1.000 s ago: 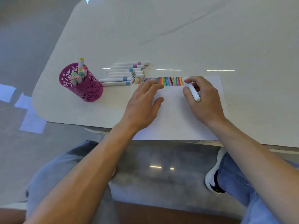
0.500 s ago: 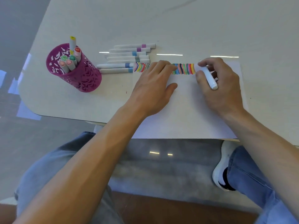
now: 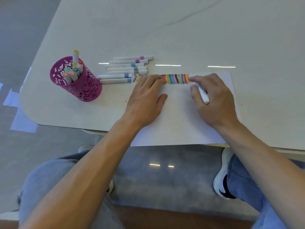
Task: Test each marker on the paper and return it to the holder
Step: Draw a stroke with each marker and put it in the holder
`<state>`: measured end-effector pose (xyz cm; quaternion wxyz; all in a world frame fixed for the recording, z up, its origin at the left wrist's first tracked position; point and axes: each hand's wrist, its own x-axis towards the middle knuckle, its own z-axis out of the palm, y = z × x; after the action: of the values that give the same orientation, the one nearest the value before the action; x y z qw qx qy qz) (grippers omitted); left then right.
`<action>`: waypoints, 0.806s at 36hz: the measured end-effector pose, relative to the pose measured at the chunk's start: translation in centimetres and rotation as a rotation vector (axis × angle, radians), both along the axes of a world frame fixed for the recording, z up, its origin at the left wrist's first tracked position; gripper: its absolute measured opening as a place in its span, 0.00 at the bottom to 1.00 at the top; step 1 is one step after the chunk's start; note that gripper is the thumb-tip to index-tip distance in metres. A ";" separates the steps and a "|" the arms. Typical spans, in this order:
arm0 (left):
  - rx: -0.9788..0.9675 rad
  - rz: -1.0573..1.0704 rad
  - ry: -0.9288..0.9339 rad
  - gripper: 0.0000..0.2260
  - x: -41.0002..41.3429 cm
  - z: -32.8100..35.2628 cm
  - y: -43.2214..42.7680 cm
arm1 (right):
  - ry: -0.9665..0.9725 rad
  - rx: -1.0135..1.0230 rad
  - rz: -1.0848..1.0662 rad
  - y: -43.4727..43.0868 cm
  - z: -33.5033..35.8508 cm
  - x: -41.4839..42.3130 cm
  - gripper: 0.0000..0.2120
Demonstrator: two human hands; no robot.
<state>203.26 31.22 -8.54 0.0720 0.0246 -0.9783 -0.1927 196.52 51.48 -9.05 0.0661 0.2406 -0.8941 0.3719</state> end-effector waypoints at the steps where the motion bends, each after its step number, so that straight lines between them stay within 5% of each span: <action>1: -0.002 0.008 0.002 0.18 0.1 0.1 0.0 | 0.021 0.038 0.005 0.0 -0.1 0.3 0.14; 8: -0.033 0.070 0.026 0.16 1.9 0.8 0.5 | 0.154 0.159 0.027 0.2 -1.2 2.1 0.11; 18: -0.140 0.095 -0.153 0.20 4.9 0.1 0.3 | 0.153 0.320 0.015 -1.0 -1.9 3.3 0.21; 29: -0.023 0.145 -0.068 0.17 2.4 -0.3 -0.1 | 0.091 0.307 -0.024 -2.6 -1.5 2.3 0.17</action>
<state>205.61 31.12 -8.82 0.0528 0.1009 -0.9780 -0.1750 198.79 48.89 -10.58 0.0735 0.2536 -0.9394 0.2188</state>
